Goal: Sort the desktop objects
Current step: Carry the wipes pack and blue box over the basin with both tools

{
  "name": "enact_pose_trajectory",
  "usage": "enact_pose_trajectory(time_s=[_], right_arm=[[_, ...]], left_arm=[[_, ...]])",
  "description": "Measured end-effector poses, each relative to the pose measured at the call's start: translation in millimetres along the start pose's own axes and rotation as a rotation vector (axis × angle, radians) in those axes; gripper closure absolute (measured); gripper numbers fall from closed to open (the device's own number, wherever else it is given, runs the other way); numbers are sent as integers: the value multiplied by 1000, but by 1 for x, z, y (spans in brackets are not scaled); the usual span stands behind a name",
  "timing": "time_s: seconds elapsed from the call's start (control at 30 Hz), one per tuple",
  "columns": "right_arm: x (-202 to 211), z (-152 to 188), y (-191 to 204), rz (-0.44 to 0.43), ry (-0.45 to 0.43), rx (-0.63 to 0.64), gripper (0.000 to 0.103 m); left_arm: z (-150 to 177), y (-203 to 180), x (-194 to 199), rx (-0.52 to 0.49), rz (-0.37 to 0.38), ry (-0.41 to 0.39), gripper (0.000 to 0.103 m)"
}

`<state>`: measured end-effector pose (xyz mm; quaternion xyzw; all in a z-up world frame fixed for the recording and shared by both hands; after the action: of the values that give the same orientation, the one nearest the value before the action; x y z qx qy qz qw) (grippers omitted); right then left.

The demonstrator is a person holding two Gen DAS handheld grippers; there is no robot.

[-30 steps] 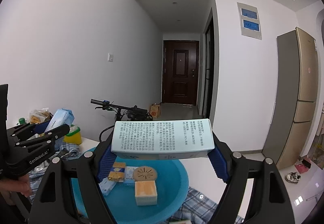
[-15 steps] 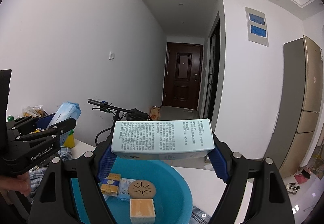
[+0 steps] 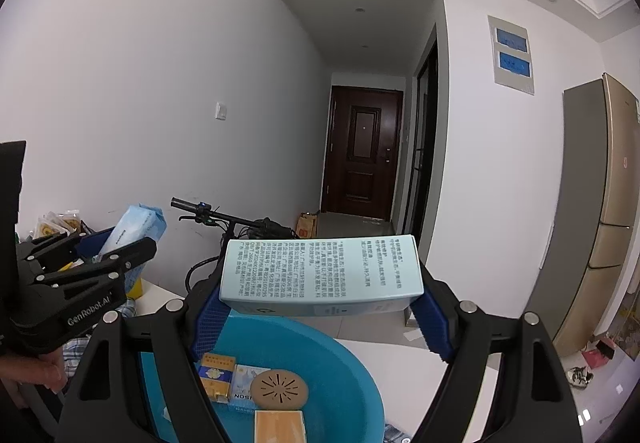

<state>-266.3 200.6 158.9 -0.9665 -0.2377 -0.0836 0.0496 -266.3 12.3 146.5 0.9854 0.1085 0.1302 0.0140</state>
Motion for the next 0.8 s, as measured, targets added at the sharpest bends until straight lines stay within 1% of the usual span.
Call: enact_pose_trajectory(time_s=[0.13,0.23,0.3,0.37,0.43,0.53,0.63,0.8], right_arm=[[-4,-2,0,-16,-4,-3,24],[-9,-2,0,-33,8,-11,24],[-14,-1,-1,-46,30,-15,24],[-25,2,-4,-67,82,-27,24],[-35,8,-9,-108,142,-64,24],[-54,21,-20,-166,234,-135,24],[-73,33,-28,-195,316,-169,24],[-99,58,-41,-260,430,-265,24]], left_arm=[[2,0,-3,-16,-14,8,62],[3,1,-10,-21,-11,34,62],[2,0,-17,-27,-7,61,62],[2,-1,-25,-41,2,83,62],[3,0,-36,-46,-7,109,62],[9,0,-59,-50,17,208,62],[22,-4,-82,-69,36,314,62],[46,-14,-103,-135,32,413,62]])
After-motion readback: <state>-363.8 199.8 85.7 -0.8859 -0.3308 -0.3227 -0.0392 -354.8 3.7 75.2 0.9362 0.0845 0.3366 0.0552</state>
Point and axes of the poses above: each gripper's, at about its wrist camera, not at the fingertips, and x roughly against the way its jaws point, y to its left, z to its underside, the point moved 1 cm from there along -x, roughly the way its jaws point, and after that the axes turned 15 degrees about -z, right-handed, at the moved point
